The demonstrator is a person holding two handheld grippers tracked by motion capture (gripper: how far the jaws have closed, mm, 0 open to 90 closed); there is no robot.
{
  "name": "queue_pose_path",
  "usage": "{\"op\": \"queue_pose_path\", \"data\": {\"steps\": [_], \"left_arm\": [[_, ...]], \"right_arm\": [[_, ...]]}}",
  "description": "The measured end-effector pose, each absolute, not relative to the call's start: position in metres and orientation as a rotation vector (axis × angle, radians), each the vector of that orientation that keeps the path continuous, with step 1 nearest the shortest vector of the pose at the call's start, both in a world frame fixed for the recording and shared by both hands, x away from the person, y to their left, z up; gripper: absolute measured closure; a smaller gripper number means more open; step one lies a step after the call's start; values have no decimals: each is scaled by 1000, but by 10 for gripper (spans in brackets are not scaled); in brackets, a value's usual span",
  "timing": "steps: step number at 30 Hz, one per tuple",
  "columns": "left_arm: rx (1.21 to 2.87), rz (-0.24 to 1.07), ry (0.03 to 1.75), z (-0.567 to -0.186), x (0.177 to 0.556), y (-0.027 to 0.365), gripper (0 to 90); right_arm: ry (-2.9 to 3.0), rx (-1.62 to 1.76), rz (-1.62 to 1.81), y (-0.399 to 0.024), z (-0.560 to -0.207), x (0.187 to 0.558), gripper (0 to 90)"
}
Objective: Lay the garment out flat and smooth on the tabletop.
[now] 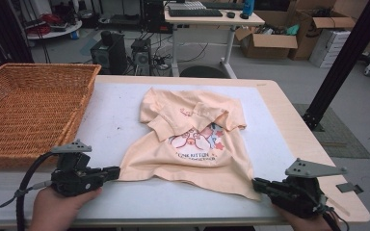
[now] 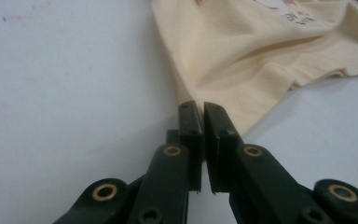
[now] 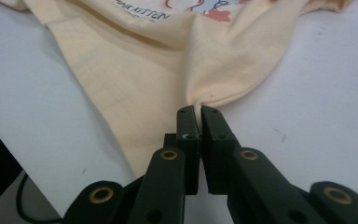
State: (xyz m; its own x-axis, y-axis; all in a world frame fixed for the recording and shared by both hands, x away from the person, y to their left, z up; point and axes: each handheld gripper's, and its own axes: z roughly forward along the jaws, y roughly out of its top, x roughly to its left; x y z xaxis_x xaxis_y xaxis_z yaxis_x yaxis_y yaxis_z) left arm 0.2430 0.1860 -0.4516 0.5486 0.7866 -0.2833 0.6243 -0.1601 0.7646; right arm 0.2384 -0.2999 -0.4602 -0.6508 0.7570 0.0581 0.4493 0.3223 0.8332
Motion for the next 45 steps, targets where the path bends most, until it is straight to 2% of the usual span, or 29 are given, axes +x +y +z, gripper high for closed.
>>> {"op": "queue_pose_path", "data": {"steps": [6,13,20,22,25,27,37,45], "left_arm": [[1845,206,1157,-456,203,200,865],[1796,241,1181,-465,148,195,864],[1793,235,1178,-459,133,192,836],[1803,261,1158,-451,139,191,721],[1774,288,1130,-436,156,189,621],[1767,293,1105,-426,174,186,592],[1740,303,1041,-409,275,175,562],[1816,318,1036,-411,342,161,540]], "right_arm": [[2245,1078,1261,-310,-456,222,876],[2284,1023,1238,-310,-460,193,878],[2292,994,1262,-315,-459,176,853],[2266,992,1271,-317,-453,179,806],[2218,1002,1299,-320,-444,190,743],[2202,1004,1299,-319,-438,203,711],[2165,986,1287,-305,-427,284,668],[2159,978,1301,-288,-423,336,619]]}}
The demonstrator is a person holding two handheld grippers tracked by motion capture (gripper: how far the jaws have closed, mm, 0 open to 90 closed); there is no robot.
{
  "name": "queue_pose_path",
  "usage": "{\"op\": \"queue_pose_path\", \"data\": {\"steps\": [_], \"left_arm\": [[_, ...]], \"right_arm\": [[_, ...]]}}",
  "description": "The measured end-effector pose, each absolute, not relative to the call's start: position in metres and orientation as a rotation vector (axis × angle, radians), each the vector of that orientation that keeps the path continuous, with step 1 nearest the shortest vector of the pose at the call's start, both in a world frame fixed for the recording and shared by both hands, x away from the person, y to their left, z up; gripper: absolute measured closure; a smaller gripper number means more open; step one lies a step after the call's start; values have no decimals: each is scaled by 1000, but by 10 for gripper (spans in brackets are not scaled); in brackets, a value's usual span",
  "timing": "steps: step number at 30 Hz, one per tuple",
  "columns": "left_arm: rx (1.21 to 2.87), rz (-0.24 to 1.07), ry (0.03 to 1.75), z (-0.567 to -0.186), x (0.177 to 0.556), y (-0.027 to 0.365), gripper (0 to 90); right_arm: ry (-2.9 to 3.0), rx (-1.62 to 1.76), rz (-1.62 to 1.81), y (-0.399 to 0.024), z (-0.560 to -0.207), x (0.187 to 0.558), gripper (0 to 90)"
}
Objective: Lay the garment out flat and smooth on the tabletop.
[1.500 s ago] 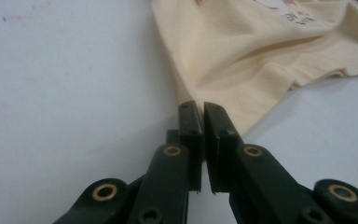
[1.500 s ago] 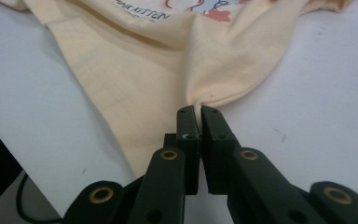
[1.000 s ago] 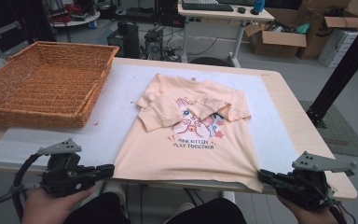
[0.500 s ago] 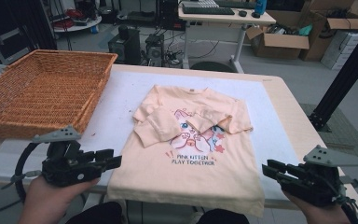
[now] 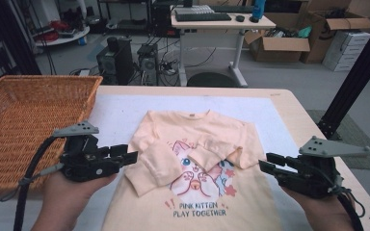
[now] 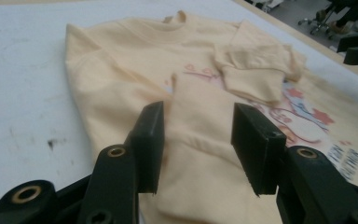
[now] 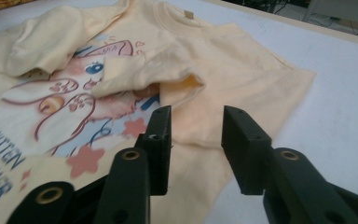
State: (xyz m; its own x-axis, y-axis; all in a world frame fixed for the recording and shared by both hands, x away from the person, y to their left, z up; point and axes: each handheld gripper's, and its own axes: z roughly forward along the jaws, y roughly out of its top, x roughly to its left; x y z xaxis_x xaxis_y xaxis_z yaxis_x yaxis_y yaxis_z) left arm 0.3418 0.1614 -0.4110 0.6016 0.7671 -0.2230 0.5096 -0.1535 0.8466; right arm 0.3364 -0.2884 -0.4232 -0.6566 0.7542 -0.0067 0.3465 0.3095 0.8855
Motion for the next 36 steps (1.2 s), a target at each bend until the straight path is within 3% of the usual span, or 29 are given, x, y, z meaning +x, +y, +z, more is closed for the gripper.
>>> {"op": "queue_pose_path", "data": {"steps": [9,16,18,21,23,36], "left_arm": [[1864,286,1033,-425,389,147,506],[1967,223,1106,-448,411,135,455],[1980,265,1098,-449,410,132,511],[2005,259,1071,-449,408,128,761],[2013,269,1064,-448,407,128,839],[2052,168,1028,-443,380,139,869]], "right_arm": [[2241,941,1230,-250,-422,384,575],[2385,970,1154,-227,-434,418,492],[2479,974,1103,-221,-445,424,541],[2482,968,1175,-221,-446,423,750],[2491,932,1171,-220,-446,420,818],[2472,944,1208,-238,-448,387,849]]}}
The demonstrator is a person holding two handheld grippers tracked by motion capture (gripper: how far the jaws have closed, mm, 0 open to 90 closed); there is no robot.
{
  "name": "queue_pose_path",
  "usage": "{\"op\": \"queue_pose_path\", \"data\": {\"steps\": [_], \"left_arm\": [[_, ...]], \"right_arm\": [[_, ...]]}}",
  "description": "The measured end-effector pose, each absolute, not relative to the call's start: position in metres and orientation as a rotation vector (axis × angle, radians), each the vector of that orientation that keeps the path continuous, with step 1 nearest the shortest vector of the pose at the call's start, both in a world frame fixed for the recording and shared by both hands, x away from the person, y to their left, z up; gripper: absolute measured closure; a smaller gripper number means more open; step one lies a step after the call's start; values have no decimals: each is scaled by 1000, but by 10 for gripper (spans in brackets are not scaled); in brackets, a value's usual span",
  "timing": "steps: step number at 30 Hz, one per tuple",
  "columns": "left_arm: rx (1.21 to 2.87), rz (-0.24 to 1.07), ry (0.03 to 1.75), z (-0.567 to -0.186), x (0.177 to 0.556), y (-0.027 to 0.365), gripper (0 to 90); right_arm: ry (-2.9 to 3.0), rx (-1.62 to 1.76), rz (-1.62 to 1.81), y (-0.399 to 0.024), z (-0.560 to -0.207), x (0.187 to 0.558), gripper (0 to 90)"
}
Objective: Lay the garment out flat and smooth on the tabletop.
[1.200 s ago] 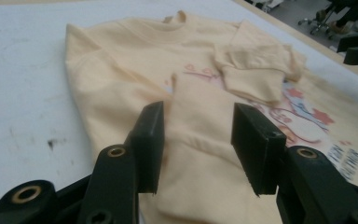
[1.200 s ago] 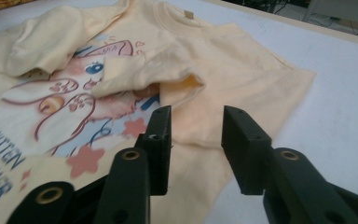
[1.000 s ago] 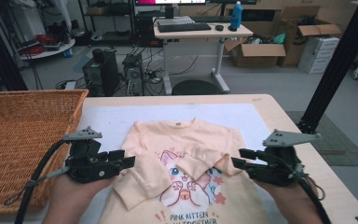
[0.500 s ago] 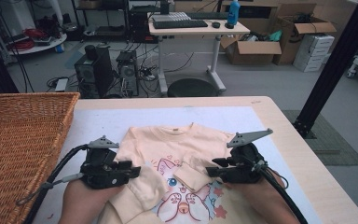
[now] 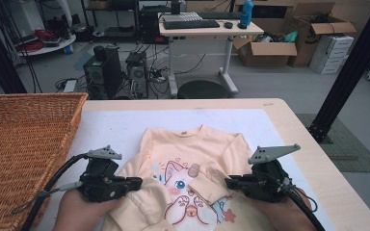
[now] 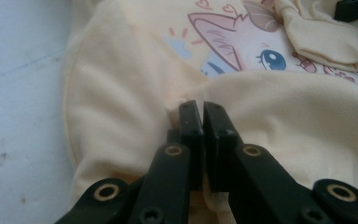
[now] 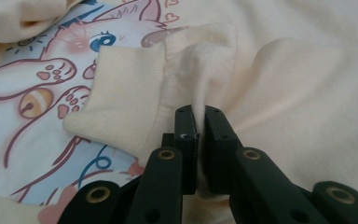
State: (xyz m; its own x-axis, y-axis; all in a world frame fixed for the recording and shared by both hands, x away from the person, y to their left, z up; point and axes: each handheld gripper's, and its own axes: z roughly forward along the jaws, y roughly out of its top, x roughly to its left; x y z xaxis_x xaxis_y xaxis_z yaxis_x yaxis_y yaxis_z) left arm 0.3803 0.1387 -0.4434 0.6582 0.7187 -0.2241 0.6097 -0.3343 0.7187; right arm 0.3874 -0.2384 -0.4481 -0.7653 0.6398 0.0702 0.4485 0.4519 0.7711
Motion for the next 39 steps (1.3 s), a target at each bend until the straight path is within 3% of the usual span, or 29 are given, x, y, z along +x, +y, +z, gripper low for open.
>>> {"op": "queue_pose_path", "data": {"steps": [3,5,7,13,22,31,33,35,37,39], "left_arm": [[2016,179,1006,-440,378,139,847],[1956,195,1003,-435,379,139,707],[1903,199,1017,-430,382,141,572],[1831,243,1085,-418,408,145,453],[1814,251,1072,-413,457,135,473],[2011,158,1044,-448,481,96,473],[2044,217,1041,-446,479,92,538],[2119,295,1011,-443,477,88,665],[2127,262,988,-444,476,87,844],[2108,241,998,-445,477,88,892]], "right_arm": [[2473,939,1203,-239,-447,384,812],[2457,933,1202,-238,-445,384,652],[2428,935,1214,-239,-441,385,580],[2306,943,1284,-250,-422,402,568],[2305,975,1268,-248,-418,456,569],[2501,903,1175,-205,-444,490,561],[2509,886,1147,-201,-447,489,606],[2522,883,1146,-201,-446,489,738],[2528,888,1155,-201,-446,489,824],[2535,902,1165,-203,-446,488,867]]}}
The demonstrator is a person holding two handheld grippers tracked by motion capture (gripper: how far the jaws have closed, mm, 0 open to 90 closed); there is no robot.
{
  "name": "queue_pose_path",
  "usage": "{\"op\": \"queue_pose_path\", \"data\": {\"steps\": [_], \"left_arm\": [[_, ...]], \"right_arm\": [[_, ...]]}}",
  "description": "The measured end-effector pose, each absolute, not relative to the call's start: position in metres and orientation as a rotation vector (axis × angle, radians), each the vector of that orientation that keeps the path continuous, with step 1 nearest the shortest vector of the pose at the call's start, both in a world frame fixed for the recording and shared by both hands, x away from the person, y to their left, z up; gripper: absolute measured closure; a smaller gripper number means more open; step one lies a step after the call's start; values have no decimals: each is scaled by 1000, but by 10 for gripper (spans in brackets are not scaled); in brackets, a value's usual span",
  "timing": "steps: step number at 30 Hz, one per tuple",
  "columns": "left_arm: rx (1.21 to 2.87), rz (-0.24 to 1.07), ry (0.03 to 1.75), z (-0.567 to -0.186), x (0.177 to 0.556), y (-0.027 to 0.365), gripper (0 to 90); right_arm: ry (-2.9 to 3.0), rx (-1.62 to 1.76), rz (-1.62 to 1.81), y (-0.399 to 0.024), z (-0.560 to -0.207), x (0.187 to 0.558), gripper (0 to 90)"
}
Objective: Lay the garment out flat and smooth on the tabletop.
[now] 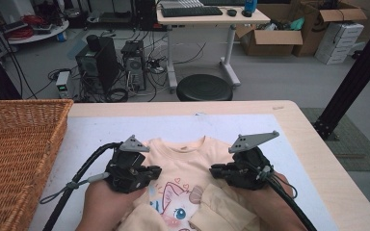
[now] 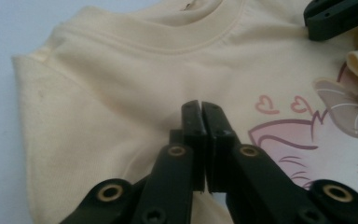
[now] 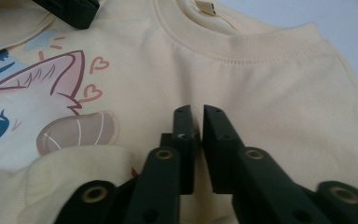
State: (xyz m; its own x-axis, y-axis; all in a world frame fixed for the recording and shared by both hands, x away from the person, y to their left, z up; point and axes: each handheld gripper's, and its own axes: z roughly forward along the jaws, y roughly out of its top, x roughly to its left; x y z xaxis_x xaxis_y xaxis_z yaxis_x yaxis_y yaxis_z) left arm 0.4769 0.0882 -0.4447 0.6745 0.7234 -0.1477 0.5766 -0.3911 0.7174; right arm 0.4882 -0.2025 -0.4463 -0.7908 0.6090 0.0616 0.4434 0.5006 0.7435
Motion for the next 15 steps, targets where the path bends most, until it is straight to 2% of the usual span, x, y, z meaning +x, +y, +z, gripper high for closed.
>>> {"op": "queue_pose_path", "data": {"steps": [8,12,14,15], "left_arm": [[2104,114,1000,-444,473,98,900],[2114,98,994,-443,466,99,899],[2124,127,983,-442,465,98,891],[2120,141,989,-441,466,97,868]], "right_arm": [[2537,910,1147,-207,-445,480,885],[2537,912,1148,-210,-445,471,884],[2533,908,1150,-210,-445,469,861],[2535,903,1150,-210,-445,469,815]]}}
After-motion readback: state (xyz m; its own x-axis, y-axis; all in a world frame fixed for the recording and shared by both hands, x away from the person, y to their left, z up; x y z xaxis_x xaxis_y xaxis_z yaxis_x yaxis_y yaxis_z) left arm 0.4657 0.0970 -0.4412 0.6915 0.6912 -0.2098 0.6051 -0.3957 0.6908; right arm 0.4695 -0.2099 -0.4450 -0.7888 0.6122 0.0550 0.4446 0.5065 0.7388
